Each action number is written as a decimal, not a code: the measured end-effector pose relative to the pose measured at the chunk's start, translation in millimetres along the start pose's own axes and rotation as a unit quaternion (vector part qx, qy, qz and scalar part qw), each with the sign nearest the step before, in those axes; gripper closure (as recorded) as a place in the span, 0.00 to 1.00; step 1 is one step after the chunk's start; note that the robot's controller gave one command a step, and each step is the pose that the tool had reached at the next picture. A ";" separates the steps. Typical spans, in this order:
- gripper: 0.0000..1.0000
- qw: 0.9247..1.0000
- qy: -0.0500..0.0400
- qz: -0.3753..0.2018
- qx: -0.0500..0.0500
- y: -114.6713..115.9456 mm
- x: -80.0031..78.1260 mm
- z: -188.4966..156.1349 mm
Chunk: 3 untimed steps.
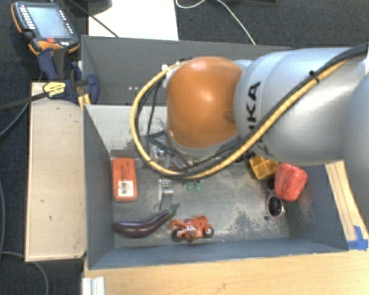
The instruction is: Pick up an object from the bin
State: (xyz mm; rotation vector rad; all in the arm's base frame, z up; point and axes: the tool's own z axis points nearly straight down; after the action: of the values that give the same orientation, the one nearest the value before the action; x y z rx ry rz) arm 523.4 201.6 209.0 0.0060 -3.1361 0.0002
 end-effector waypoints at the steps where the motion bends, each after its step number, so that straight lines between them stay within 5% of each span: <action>1: 0.00 1.000 -0.004 0.003 -0.001 -1.5 -1.7 -4.8; 2: 0.00 1.000 0.000 0.029 -0.001 36.5 42.9 141.4; 3: 0.00 0.997 -0.004 0.074 -0.002 34.6 43.6 60.6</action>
Offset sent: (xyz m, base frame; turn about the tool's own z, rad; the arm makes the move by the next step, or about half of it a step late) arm -0.0432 0.0355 -0.1390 0.0582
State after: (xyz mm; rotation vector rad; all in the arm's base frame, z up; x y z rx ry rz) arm 479.3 236.0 148.7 -0.2258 -3.1365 -0.0039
